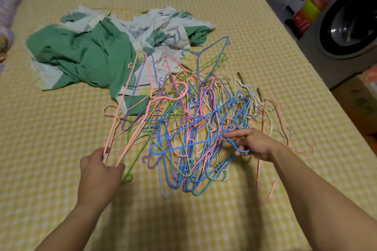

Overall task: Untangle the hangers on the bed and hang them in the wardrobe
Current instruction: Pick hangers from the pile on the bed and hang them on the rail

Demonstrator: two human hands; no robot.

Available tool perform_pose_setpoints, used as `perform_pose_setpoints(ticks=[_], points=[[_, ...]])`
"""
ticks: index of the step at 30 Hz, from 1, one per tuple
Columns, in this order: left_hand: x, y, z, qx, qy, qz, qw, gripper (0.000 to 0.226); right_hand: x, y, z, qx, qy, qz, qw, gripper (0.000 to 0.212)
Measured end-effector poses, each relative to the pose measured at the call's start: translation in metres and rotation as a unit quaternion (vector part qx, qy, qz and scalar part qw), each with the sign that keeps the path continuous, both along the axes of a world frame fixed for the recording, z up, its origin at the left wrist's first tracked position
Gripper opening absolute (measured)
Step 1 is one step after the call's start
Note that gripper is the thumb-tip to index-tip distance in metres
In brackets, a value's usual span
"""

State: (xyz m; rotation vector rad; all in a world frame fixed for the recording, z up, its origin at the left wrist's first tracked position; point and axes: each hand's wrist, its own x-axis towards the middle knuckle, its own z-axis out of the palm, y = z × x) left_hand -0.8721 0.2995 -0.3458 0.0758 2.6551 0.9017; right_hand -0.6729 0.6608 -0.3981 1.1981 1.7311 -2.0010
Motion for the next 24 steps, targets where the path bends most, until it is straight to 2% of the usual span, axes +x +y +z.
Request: perform_pose_setpoints(ticks=[2,4,7,10,16,20,24], points=[[0.0,0.003,0.001,0.0,-0.004,0.006,1.0,0.057,0.009,0.001,0.005,0.028,0.012,0.029,0.999,0.053],[0.001,0.004,0.001,-0.004,-0.005,0.003,1.0,0.058,0.017,0.002,0.009,0.015,0.024,0.044,0.999,0.049],[0.004,0.012,0.003,0.001,-0.005,0.001,1.0,0.055,0.021,0.017,0.017,-0.037,0.027,0.034,0.998,0.046],[0.007,0.018,0.003,0.015,-0.008,-0.003,1.0,0.052,0.023,0.033,0.023,-0.11,0.031,-0.032,0.993,0.042],[0.015,0.03,0.02,0.013,-0.004,-0.002,1.0,0.046,0.029,0.04,0.031,-0.154,0.034,-0.029,0.987,0.049],[0.028,0.027,0.068,0.032,-0.018,0.018,0.999,0.039,0.04,0.018,0.069,-0.127,0.044,0.022,0.991,0.042],[0.044,0.014,0.11,0.065,-0.099,0.004,0.993,0.038,0.053,-0.018,0.119,-0.057,0.02,0.04,0.997,0.047]])
